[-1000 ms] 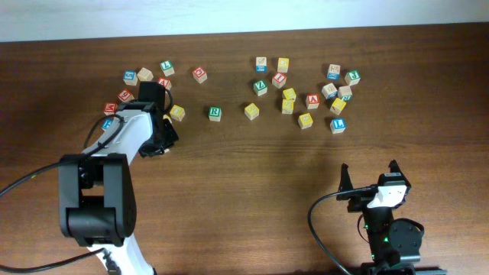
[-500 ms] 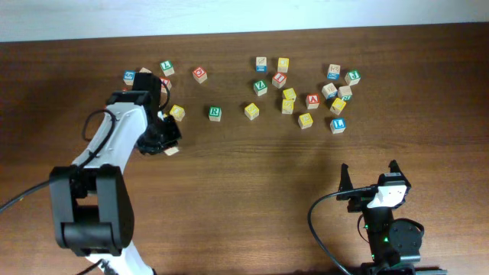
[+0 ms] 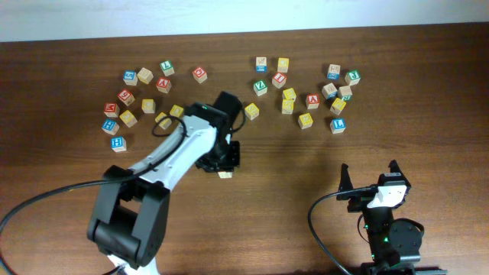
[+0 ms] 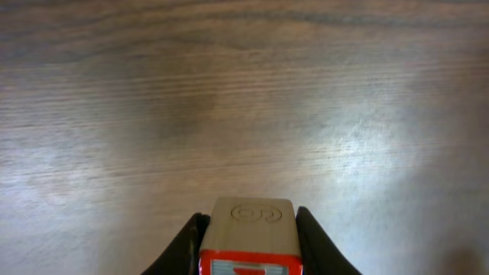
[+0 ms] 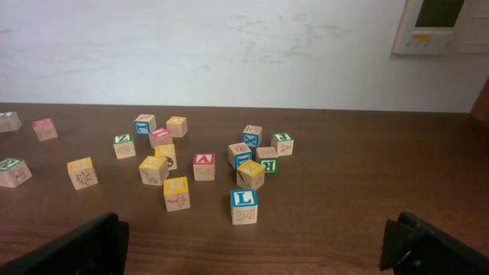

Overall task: Spell out ICRA
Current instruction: 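Carry the red I block right toward the table center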

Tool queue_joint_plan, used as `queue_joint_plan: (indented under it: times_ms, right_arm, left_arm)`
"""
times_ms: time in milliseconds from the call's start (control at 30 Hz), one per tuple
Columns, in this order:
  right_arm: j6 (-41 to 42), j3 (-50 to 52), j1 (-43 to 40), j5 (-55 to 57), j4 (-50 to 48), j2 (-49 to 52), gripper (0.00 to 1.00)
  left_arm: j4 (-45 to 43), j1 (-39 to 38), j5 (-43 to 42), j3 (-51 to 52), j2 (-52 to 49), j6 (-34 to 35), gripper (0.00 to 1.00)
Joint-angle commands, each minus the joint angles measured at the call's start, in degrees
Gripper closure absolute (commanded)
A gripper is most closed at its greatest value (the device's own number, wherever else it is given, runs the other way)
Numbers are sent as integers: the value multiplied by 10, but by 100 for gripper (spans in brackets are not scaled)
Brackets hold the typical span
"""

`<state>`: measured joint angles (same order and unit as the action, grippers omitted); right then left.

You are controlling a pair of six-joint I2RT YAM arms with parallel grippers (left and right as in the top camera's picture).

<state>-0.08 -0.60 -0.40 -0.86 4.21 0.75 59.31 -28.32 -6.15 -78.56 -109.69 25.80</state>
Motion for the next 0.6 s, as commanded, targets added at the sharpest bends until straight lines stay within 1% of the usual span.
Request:
queue_joint_plan:
  times_ms: [0,67,100,367,433,467,500,567]
  right_arm:
    - [-1,3,-4,5,3,-3,2]
    - [-1,3,-4,5,3,-3,2]
    - [-1,3,-4,5,3,-3,2]
    - [-1,3,-4,5,3,-3,2]
    - [-1,3,-4,5,3,-3,1]
    - [-1,3,-4,5,3,-3,2]
    - [-1,3,-4,5,3,-3,2]
    - [-1,3,-4,5,3,-3,2]
  left_arm:
    - [-43,-27,25,32,14,40,75]
    - [-49,-26,85,35,14,97,72]
    - [-52,-26,100,35,14,108,71]
    - [-70,-47,101,35,13,109,71]
    - [-70,-46,110,35,13,109,65]
    - [-70,-46,119,35,13,109,60]
    - [-71,-45,127,35,13,109,50]
    - [-70,-38,129,35,13,109,45]
